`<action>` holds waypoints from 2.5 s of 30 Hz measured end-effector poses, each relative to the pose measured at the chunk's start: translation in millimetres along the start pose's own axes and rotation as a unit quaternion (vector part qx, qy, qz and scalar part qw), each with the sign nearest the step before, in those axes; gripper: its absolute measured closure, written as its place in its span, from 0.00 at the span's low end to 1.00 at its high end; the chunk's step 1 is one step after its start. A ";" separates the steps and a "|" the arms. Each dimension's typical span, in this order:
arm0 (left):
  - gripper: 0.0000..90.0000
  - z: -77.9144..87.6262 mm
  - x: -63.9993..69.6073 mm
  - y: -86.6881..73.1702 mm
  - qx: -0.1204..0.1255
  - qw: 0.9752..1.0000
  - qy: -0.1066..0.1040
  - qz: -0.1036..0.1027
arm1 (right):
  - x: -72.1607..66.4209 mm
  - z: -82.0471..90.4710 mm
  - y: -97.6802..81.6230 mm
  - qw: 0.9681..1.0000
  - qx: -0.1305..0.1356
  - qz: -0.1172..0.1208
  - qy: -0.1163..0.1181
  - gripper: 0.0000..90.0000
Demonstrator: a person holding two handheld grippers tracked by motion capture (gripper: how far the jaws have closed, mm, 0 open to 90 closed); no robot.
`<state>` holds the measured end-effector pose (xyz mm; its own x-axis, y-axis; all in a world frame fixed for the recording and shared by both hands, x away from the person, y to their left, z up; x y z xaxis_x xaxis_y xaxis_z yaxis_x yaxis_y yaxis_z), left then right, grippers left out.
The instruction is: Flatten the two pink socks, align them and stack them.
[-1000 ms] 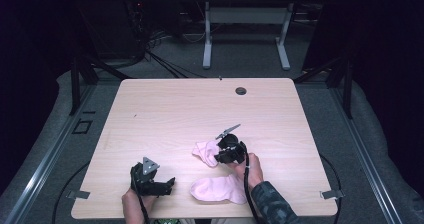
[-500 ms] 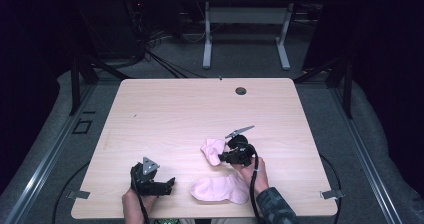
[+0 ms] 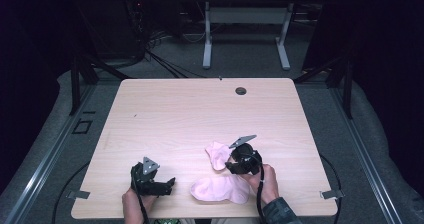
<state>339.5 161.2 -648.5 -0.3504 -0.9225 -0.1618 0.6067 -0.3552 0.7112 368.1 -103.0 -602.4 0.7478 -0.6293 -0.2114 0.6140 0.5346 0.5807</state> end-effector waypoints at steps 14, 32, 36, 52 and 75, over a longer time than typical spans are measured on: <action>0.00 0.4 -0.1 -0.5 0.000 1.000 0.000 -0.001 | -20.5 -42.2 19.0 0.993 -0.060 0.104 0.018 0.53; 0.00 0.3 -0.1 -0.1 -0.001 1.000 -0.001 -0.001 | -7.8 -13.0 23.1 0.998 0.023 0.004 0.066 0.95; 0.00 -0.2 -0.3 0.5 -0.004 1.000 -0.003 -0.002 | -6.4 3.4 29.2 0.995 0.051 -0.017 0.082 0.95; 0.08 2.0 26.7 45.7 0.006 0.998 -0.051 -0.045 | 27.3 38.2 39.8 0.988 0.099 -0.106 0.043 0.95; 0.03 -2.3 6.8 24.0 -0.008 0.999 -0.041 -0.010 | 34.5 21.2 20.4 0.998 0.044 0.000 -0.038 0.31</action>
<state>353.4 146.1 -634.1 -0.4188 -0.9002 -0.1196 0.6098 -0.3764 0.6975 401.0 -125.8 -581.2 0.7248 -0.6719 -0.1523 0.5863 0.4855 0.6485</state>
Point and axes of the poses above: each handheld gripper's, and its own axes: z roughly backward along the jaws, y roughly out of its top, x roughly to its right, the point moved 8 cm from there along -z, roughly forward along the jaws, and after that the axes turned 13 degrees about y, right-handed, at the moved point
